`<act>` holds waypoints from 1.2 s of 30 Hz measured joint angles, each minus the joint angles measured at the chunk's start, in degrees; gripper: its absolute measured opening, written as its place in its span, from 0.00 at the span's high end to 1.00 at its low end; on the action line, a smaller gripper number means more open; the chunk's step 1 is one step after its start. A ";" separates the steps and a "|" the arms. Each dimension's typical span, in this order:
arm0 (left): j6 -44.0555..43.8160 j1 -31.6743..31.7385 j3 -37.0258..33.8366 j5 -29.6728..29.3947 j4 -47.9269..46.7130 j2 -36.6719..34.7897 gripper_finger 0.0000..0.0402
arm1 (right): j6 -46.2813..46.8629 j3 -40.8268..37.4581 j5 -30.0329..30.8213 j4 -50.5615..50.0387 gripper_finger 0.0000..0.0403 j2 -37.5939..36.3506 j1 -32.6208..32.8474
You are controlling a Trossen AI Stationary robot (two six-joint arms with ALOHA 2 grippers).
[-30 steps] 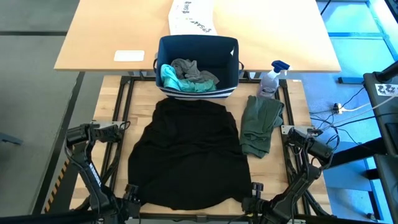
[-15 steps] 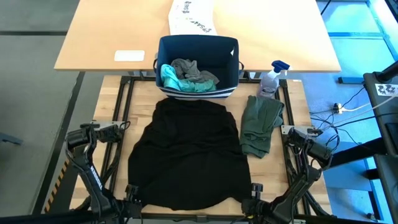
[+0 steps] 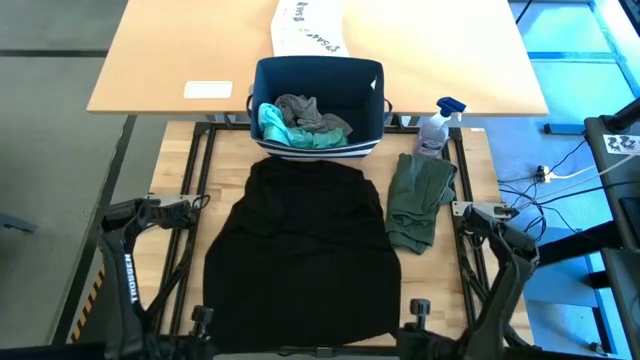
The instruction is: Fold Laundry from Bin
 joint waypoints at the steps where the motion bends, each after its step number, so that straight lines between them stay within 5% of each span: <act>1: 0.31 -0.51 1.16 -1.67 -0.15 0.00 1.00 | 0.06 1.03 0.71 -0.37 0.99 0.02 0.57; 13: 4.89 -6.65 8.34 -24.33 3.24 -0.02 1.00 | 6.16 6.58 11.62 2.57 0.99 0.02 6.87; 18: 6.44 -7.28 8.45 -25.14 9.67 0.04 1.00 | 5.83 6.58 12.63 11.78 0.99 0.02 9.84; 27: 22.07 -7.39 8.48 -27.43 22.22 0.31 1.00 | -0.04 6.58 21.25 21.58 0.99 0.02 14.13; 36: 18.84 -7.39 8.48 -33.58 12.97 0.39 1.00 | -1.03 6.58 20.61 16.00 0.99 0.02 10.79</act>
